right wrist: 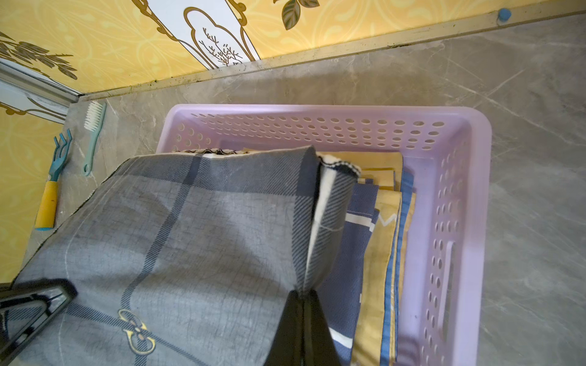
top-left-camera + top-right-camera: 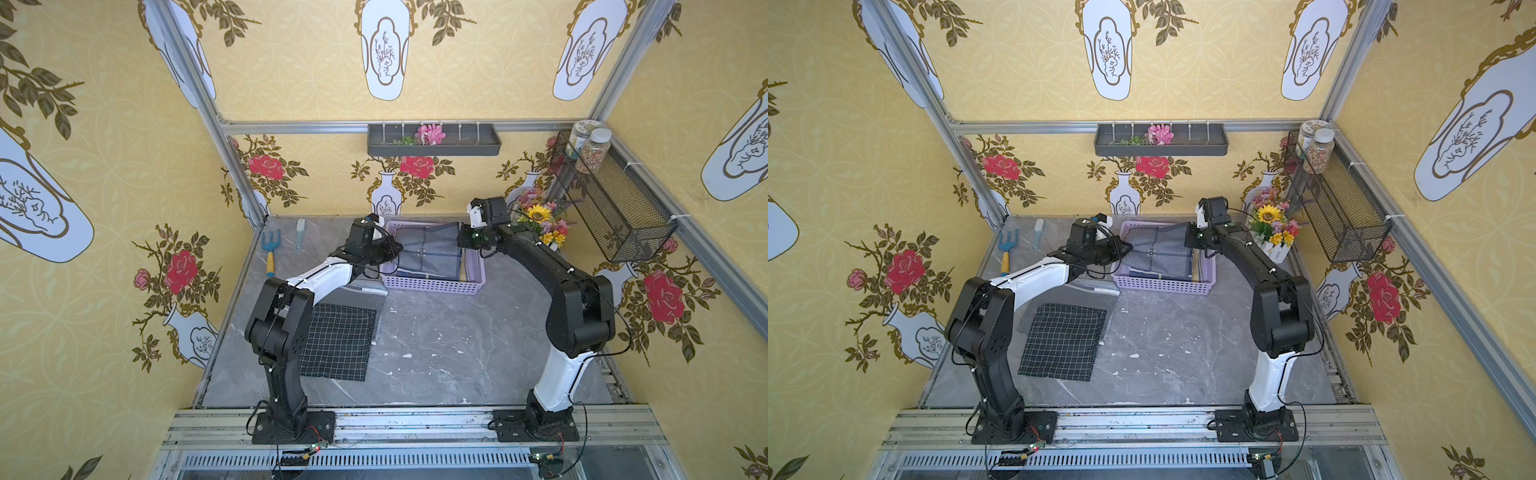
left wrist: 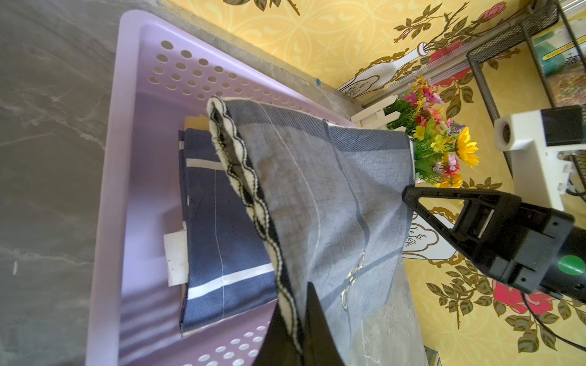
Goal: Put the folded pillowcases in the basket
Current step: Place the pillowcase in the basket.
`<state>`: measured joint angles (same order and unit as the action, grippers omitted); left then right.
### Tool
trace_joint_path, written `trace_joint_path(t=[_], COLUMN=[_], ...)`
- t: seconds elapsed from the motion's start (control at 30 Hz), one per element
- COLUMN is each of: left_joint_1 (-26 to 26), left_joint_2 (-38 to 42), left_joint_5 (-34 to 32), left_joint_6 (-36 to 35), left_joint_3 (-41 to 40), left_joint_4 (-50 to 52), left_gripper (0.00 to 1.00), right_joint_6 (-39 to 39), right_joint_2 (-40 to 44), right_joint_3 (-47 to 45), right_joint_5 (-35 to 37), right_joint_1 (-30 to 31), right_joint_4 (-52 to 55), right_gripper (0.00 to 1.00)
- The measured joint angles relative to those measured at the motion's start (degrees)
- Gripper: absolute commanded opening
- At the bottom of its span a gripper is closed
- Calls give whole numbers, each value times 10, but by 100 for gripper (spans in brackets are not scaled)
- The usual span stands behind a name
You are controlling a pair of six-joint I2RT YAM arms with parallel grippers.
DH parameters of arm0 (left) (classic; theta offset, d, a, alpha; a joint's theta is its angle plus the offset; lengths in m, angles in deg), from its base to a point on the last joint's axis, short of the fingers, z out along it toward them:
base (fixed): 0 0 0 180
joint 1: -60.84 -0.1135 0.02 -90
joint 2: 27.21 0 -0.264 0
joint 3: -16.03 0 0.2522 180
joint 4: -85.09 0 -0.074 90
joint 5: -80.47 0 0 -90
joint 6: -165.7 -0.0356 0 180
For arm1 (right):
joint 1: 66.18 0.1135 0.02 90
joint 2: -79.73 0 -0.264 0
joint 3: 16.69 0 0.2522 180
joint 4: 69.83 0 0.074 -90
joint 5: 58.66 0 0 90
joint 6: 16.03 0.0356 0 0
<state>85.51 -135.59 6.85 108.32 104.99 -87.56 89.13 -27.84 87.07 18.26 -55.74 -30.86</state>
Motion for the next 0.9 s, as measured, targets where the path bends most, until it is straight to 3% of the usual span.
trace_joint_path(t=[0.47, 0.5, 0.57, 0.6, 0.63, 0.67, 0.7, 0.73, 0.9], left_joint_1=[5, 5, 7, 7, 7, 8, 8, 8, 8], left_joint_2=[-63, -64, -66, -67, -67, -67, -66, -65, -38], left_joint_5=[9, 10, 10, 10, 10, 10, 10, 10, -9], left_joint_6=[1, 0, 0, 0, 3, 4, 4, 4, 4], left_joint_3=[48, 50, 53, 54, 56, 57, 58, 60, 66], left_joint_4=[0, 0, 0, 0, 0, 0, 0, 3, 27], left_gripper=[0, 7, 42, 58, 79, 99, 100, 100, 100], right_joint_6=[-4, -4, -4, -4, -4, -4, -4, -4, -2], right_joint_2=[-34, -35, -35, -35, -36, -37, -38, -40, -42], right_joint_3=[7, 7, 7, 7, 7, 7, 7, 8, 8], right_joint_5=[-23, -24, -25, -26, -27, -28, -29, -30, -30], right_joint_1=[-26, -27, -29, -29, -29, -29, -29, -30, -30], right_joint_4=[-1, -1, -1, -2, -2, -2, -2, -3, -2], right_gripper=[0, 0, 4, 16, 38, 52, 65, 73, 77])
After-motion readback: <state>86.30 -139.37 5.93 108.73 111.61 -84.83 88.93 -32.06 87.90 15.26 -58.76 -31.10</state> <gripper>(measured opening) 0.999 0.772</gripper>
